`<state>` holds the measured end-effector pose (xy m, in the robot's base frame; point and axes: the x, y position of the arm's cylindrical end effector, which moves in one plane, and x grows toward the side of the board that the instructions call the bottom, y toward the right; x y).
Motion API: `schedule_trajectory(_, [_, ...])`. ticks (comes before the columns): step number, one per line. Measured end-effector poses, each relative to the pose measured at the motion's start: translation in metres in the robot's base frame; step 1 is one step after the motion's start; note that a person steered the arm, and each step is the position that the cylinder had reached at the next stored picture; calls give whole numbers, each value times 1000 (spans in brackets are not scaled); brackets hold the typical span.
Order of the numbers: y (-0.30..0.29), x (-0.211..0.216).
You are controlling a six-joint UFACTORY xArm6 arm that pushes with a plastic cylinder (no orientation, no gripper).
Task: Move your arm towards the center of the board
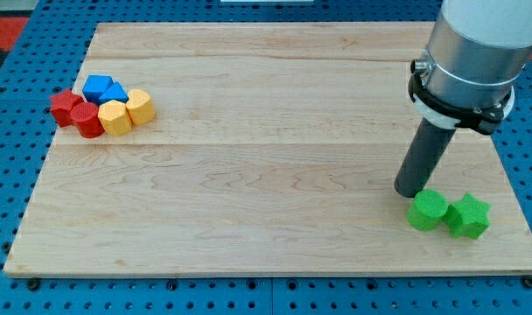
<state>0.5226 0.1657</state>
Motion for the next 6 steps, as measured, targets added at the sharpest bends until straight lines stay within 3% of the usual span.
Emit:
schedule_trajectory(3, [-2, 5])
schedule_trajectory(5, [-36, -53])
schedule_trajectory(6, [-36, -55])
